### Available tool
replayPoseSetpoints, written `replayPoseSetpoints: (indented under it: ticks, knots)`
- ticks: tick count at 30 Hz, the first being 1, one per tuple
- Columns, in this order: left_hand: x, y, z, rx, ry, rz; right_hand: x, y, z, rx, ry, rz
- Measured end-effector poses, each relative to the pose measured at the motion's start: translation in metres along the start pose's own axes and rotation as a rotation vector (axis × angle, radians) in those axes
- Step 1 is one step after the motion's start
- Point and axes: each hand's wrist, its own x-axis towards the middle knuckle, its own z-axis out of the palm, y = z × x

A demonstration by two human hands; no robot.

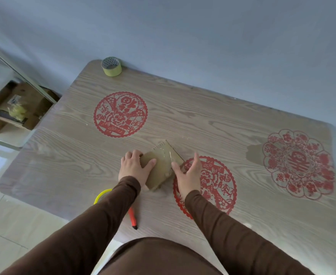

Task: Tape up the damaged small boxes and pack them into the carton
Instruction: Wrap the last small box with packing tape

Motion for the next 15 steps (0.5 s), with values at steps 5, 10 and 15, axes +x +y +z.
replayPoseSetpoints:
  ticks: [5,10,15]
  knots:
    - [-0.028,0.003,0.018,-0.155,-0.146,-0.159,-0.017,0.0,0.008,0.191,-0.196,0.107]
    - [-0.031,-0.002,0.034,-0.662,-0.222,-0.167,-0.013,-0.007,0.0,0.192,-0.262,0.067]
    - [-0.036,0.005,0.048,-1.119,-0.28,-0.2,-0.013,0.005,0.014,0.267,-0.234,0.1]
